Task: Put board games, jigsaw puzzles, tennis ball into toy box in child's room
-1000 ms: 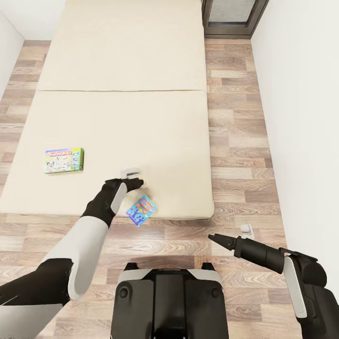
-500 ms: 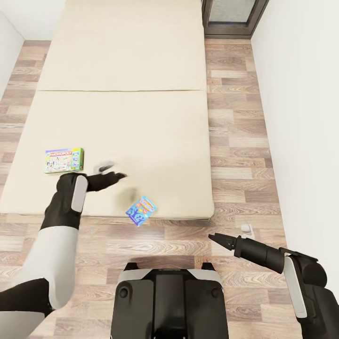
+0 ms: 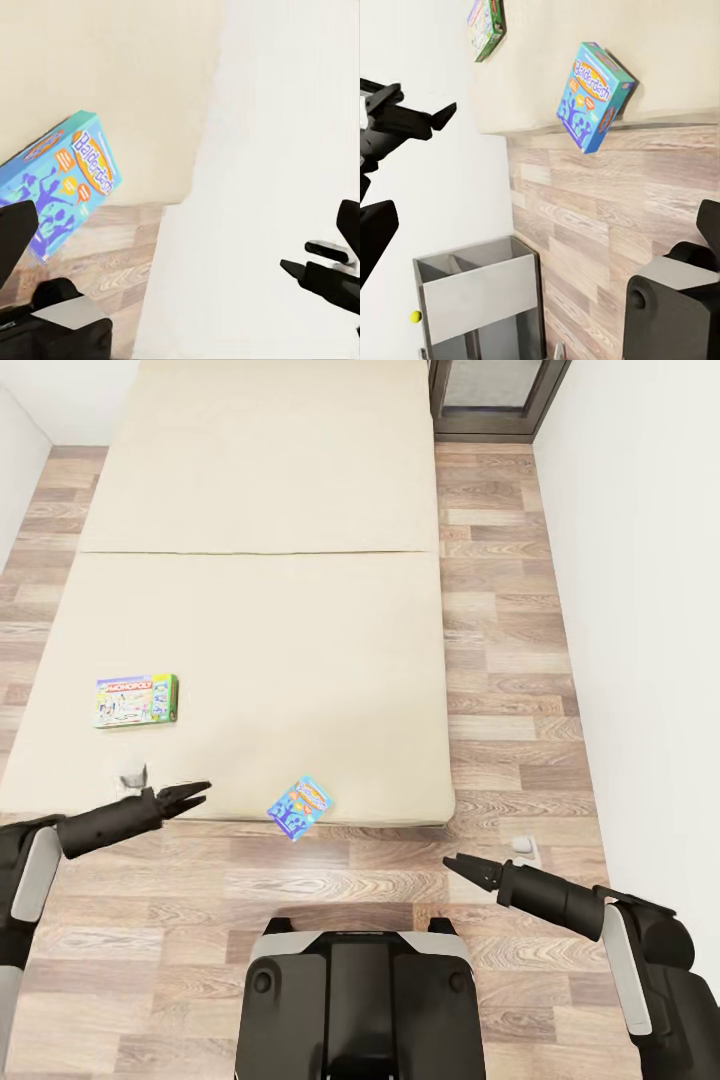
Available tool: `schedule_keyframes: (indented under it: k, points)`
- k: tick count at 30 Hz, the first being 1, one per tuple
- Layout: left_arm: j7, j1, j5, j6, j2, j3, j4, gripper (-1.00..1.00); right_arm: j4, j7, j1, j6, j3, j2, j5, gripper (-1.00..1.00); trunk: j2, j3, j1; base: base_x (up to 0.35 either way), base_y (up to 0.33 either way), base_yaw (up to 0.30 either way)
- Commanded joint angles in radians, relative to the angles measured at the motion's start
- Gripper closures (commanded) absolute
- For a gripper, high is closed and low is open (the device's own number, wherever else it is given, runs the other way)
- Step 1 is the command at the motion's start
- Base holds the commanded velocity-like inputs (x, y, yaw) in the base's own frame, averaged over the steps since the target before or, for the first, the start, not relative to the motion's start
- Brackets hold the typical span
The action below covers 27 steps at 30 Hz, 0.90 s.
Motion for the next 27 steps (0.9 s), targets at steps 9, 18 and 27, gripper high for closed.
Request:
schedule_keyframes:
  k: [9,18,27]
  points:
    - [-0.247,0.121,0.000,0.000,0.014,0.001,-0.001,-1.00,0.000,0.002,0.000,-0.021,-0.006,-0.001,-0.002,-1.00,-0.001,0.001,0.001,0.000,0.000,0.000]
    - [-0.275,0.175,0.007,-0.026,0.014,0.000,-0.001,-1.00,0.000,-0.002,0.000,-0.025,-0.005,0.000,-0.001,-1.00,-0.001,0.014,0.001,0.000,0.000,0.000]
    - [-0.276,0.179,0.004,-0.029,0.018,0.003,-0.004,-1.00,0.000,-0.038,0.000,-0.025,-0.002,0.001,-0.002,-1.00,-0.001,0.029,0.001,0.000,0.000,0.000]
